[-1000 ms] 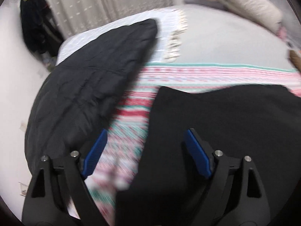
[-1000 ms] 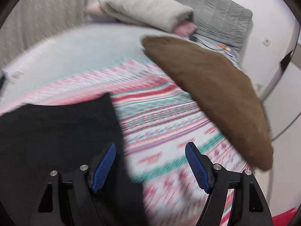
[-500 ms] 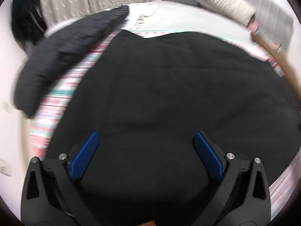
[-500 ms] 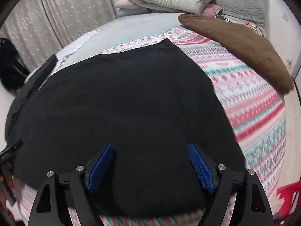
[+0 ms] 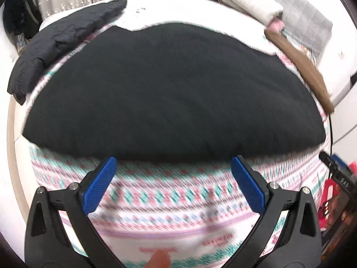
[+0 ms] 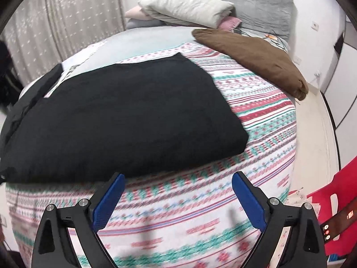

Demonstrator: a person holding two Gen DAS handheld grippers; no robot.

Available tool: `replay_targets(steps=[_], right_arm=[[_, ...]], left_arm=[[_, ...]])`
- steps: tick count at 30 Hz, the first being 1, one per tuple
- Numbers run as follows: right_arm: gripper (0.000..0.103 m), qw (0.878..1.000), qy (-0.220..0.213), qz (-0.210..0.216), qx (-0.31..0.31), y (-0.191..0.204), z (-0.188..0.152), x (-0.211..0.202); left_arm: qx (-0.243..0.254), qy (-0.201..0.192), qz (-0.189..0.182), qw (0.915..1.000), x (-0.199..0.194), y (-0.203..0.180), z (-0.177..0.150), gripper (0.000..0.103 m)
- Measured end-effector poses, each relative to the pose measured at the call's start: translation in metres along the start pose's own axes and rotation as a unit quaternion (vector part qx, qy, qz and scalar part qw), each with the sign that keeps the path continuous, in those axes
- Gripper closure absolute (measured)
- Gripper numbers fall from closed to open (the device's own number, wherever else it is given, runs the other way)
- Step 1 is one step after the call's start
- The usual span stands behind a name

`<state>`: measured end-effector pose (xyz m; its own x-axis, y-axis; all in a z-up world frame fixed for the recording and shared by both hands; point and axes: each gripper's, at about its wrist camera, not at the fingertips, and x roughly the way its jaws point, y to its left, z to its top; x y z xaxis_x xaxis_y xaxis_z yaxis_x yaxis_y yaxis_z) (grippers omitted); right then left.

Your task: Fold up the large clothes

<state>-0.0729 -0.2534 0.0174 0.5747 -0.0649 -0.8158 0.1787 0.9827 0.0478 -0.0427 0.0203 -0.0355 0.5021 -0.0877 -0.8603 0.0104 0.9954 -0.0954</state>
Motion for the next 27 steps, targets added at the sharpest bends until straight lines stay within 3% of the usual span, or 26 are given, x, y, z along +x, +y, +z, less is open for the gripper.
replay_targets(steps=[4,14,27], right_arm=[[0.005,0.999,0.007,0.027,-0.017,0.017,-0.007,0.006],[0.005,0.998,0.014,0.028,-0.057,0.051,-0.017,0.013],[0.005,0.997,0.016,0.031,-0.071,0.069,-0.022,0.013]], left_arm=[[0.017,0.024,0.01,0.9995,0.012,-0.023,-0.015,0.001],[0.021,-0.02,0.051,0.9983,0.003,-0.033,-0.022,0.001],[0.027,-0.029,0.056,0.9976,-0.001,-0.043,-0.031,0.001]])
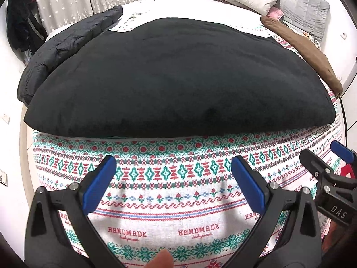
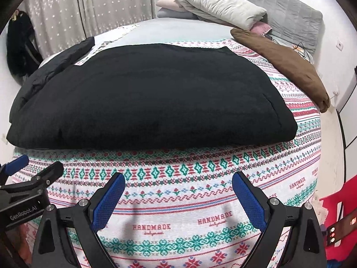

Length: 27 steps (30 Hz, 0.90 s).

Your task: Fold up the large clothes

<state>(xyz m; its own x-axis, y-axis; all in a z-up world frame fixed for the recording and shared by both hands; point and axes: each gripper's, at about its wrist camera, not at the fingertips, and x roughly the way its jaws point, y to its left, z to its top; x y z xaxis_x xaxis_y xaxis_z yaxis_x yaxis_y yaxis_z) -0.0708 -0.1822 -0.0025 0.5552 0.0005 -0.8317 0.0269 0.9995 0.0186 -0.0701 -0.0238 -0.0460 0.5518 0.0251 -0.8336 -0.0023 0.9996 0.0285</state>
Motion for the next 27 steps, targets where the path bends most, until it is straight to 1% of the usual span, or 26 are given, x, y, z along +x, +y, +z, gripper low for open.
replay_targets(steps=[27], right_arm=[[0.005,1.0,0.006,-0.001,0.003,-0.0016,0.0014,0.0045]], left_arm=[[0.003,-0.011,-0.001,0.9999,-0.0047,-0.0024,-0.0013,0.001]])
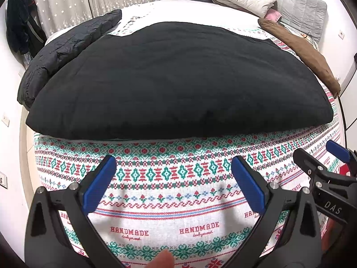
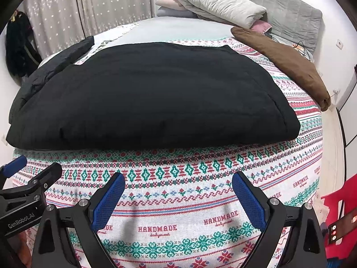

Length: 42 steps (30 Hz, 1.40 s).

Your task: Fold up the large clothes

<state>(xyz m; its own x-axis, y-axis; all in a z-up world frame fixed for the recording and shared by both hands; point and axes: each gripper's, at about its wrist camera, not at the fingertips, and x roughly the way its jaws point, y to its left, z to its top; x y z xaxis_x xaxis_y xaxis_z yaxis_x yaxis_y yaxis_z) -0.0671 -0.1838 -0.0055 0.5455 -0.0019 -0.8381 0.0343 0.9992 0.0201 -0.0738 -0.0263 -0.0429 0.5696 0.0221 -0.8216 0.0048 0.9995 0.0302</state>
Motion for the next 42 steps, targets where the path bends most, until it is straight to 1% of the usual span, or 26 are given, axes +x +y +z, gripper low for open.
replay_targets(steps=[42], right_arm=[[0.005,1.0,0.003,-0.001,-0.001,-0.0061,-0.0007,0.0012]], left_arm=[[0.003,-0.005,0.005,1.0,-0.0049,-0.0011,0.0024,0.001]])
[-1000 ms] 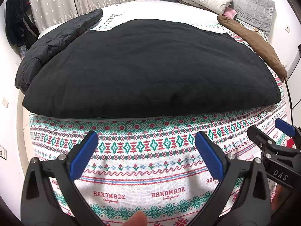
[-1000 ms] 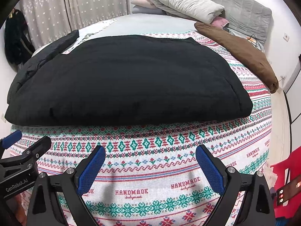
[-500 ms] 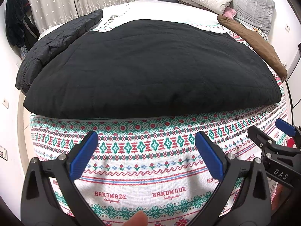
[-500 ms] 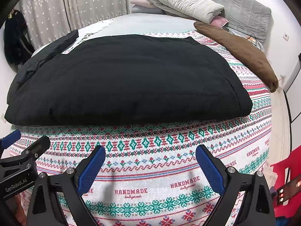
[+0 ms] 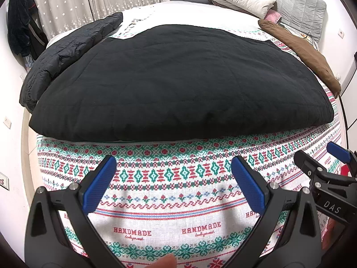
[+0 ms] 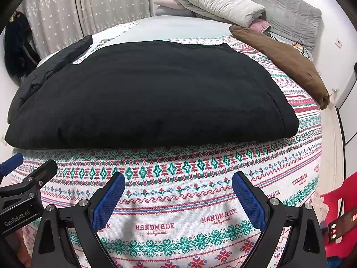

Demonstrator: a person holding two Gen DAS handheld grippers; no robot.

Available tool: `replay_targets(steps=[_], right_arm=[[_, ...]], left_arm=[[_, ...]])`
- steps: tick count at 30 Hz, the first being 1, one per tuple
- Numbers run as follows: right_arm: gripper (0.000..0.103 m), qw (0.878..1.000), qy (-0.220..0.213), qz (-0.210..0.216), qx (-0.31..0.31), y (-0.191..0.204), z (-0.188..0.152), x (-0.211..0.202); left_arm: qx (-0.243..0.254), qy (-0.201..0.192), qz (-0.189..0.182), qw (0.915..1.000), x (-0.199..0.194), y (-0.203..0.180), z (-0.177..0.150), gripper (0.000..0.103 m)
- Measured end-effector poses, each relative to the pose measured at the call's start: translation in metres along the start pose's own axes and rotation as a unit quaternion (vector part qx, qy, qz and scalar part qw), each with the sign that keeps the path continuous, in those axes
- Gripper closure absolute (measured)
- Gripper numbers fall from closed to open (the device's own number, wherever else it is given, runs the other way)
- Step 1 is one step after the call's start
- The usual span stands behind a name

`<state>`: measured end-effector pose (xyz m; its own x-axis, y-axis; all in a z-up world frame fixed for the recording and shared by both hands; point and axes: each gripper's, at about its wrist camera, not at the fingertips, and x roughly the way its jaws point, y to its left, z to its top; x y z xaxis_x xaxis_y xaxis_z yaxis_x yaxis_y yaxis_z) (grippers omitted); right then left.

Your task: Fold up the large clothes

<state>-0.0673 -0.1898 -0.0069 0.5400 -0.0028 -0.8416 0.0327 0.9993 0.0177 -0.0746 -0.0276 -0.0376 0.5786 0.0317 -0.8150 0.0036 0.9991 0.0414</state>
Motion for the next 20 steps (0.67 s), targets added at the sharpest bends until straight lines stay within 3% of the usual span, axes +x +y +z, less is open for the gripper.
replay_targets(steps=[20], right_arm=[[0.005,1.0,0.0,0.0,0.0,-0.0008,0.0001,-0.0002]], left_arm=[[0.002,-0.004,0.002,1.0,-0.0005,-0.0007,-0.0012,0.001]])
